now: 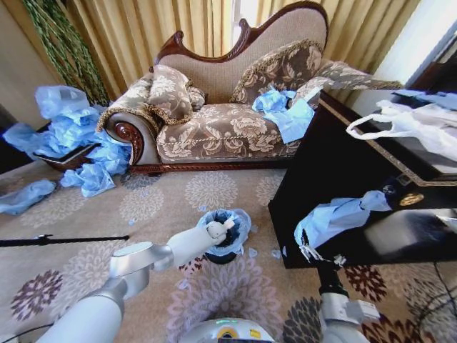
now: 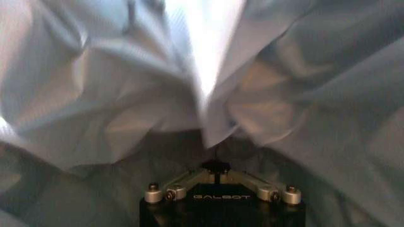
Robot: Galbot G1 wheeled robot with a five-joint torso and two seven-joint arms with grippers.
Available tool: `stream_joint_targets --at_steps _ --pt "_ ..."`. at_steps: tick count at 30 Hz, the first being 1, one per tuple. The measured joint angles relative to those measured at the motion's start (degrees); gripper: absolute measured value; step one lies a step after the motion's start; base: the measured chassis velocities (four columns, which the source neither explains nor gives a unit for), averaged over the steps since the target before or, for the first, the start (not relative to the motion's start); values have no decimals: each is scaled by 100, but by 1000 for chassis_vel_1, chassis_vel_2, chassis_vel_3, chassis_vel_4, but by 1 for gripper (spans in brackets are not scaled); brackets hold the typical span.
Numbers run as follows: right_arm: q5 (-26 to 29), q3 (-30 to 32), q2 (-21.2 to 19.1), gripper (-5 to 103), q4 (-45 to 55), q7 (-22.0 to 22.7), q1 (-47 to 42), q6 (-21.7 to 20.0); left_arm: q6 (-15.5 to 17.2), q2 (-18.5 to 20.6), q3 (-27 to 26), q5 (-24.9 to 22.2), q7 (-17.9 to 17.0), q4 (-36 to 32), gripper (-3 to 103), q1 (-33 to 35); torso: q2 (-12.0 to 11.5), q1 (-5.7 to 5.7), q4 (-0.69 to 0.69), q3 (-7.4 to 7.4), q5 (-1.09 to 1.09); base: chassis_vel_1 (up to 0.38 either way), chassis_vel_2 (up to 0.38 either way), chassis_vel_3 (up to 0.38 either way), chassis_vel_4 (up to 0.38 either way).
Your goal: Place a garbage bag over the trash bin.
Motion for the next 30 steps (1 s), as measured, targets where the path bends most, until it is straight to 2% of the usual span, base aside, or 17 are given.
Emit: stream_joint_targets --at_steps 2,4,6,13,14,15,17,20,21,22,23,24,25,26,27,29,30 --pt "-5 -8 4 100 -1 0 0 0 47 65 -6 -1 0 -51 0 27 0 0 1 0 0 0 0 0 0" --pt "-7 -6 -1 100 -1 -1 -15 0 251 165 -47 3 35 -157 0 44 0 0 0 0 0 0 0 0 0" --pt "-7 3 -4 100 1 -2 -26 0 265 166 -72 -16 34 -163 0 42 0 0 -1 0 0 0 0 0 0" --pt "-5 32 2 100 21 5 -69 4 10 41 -227 -458 -106 -286 0 22 0 0 -3 0 0 0 0 0 0" --pt "-5 42 2 100 27 5 -80 5 -58 45 -272 -550 -161 -399 0 21 0 0 -1 1 1 0 0 0 0" --pt "-5 55 0 100 42 5 -97 8 -143 81 -317 -648 -315 -614 6 19 0 0 -2 0 0 0 0 0 0" --pt "-5 63 -5 100 53 5 -108 8 -143 129 -331 -703 -401 -782 6 13 0 0 -3 0 -1 0 0 0 0" --pt "-1 60 -28 100 67 -3 -107 -8 188 527 -370 -1056 -863 -1724 22 -9 0 0 -1 0 2 0 0 0 0" --pt "-1 60 -28 100 67 -3 -107 -8 188 527 -370 -1056 -863 -1724 22 -9 0 0 -1 0 2 0 0 0 0" --pt "-1 44 -30 100 67 -2 -90 -20 267 621 -405 -1165 -1018 -1919 27 16 0 0 -2 0 -1 0 0 0 0" --pt "-3 30 -37 100 67 -2 -72 -39 342 721 -449 -1304 -1183 -2122 32 44 0 0 -1 0 -1 0 0 0 0" --pt "-22 15 -60 100 79 -5 -42 -70 520 960 -548 -1640 -1476 -2535 38 86 0 0 -2 0 -1 0 0 0 0" --pt "-44 7 -83 100 98 -6 -10 -90 615 1148 -606 -1821 -1570 -2798 38 106 0 0 -3 0 -1 0 0 0 0" --pt "-66 -3 -103 100 133 0 31 -116 677 1439 -683 -1971 -1642 -3141 43 142 0 0 -3 0 0 0 0 0 0" --pt "-66 -3 -103 100 133 0 31 -116 677 1439 -683 -1971 -1642 -3141 43 142 0 0 -3 0 0 0 0 0 0" --pt "-120 -13 -112 100 218 21 80 -163 702 2020 -1019 -2190 -1780 -3824 54 345 0 0 2 1 -1 0 0 0 0" --pt "-120 -13 -112 100 218 21 80 -163 702 2020 -1019 -2190 -1780 -3824 54 345 0 0 2 1 -1 0 0 0 0"
